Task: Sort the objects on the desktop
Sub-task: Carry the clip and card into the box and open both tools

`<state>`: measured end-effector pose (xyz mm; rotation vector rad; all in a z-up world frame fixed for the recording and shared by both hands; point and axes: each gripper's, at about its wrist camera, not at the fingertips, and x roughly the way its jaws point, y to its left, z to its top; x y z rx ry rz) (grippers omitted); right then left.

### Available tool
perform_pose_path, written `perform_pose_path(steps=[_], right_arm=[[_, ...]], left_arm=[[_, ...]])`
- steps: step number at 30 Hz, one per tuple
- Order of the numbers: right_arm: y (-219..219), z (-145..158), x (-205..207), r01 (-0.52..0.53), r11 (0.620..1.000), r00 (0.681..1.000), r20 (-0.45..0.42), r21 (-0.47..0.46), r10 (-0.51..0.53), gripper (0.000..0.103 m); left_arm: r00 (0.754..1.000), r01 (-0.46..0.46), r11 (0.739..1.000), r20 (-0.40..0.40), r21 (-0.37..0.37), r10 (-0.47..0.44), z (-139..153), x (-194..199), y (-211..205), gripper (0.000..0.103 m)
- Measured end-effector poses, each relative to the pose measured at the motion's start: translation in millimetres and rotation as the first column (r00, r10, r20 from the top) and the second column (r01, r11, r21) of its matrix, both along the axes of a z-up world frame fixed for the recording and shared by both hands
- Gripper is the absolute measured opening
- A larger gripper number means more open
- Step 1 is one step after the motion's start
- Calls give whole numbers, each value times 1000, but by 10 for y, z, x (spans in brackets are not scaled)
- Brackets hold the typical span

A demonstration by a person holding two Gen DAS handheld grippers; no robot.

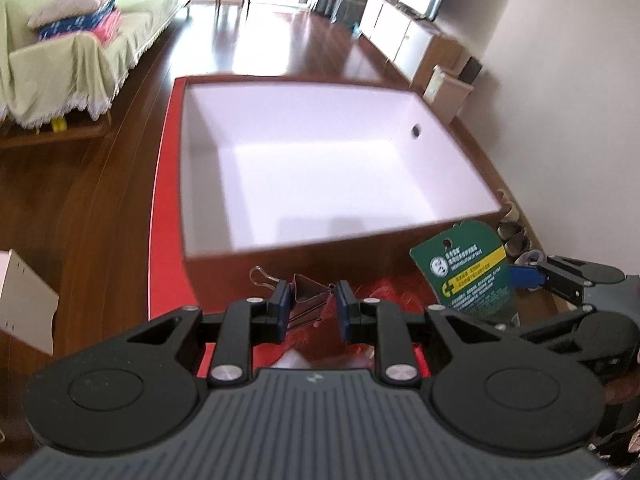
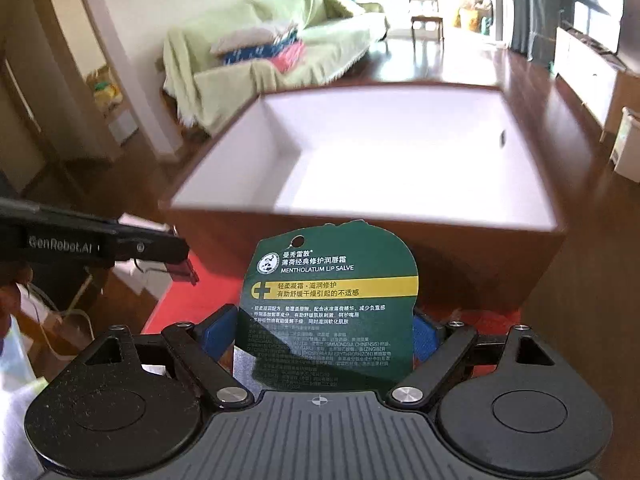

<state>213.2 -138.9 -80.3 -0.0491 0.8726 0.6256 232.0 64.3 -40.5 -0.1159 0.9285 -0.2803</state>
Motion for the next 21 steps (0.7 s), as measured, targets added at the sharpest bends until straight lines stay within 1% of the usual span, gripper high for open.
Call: perform_pose_path(steps=[4, 7, 10, 12, 14, 17, 21], right_arm=[[-99, 251, 144, 32, 998, 998, 44, 52, -35, 86], [-131, 388, 333, 51, 995, 996, 71, 84, -57, 86], [-97, 440, 557, 64, 994, 993, 96, 93, -73, 86], [-45, 459, 724, 69, 993, 991, 109, 99, -79, 86], [8, 450, 881, 72, 992, 991, 108, 100, -83, 86], [89, 363, 1123, 75, 993, 992, 92, 88, -83, 86], [227, 158, 1434, 72, 996, 997, 38, 47, -74, 86]], left_arm=[[998, 18, 1000, 54, -9, -18, 196, 130, -92, 20], [995, 27, 1000, 93, -14, -26, 311, 284, -154, 20], [992, 31, 1000, 122, -3, -30, 364, 491, -218, 20], [991, 33, 999, 128, -1, -32, 354, 645, -253, 20], [991, 35, 999, 128, -3, -34, 328, 807, -290, 20], [990, 46, 999, 131, 14, -47, 267, 1003, -343, 20], [992, 67, 997, 107, 36, -71, 103, 1280, -390, 20]])
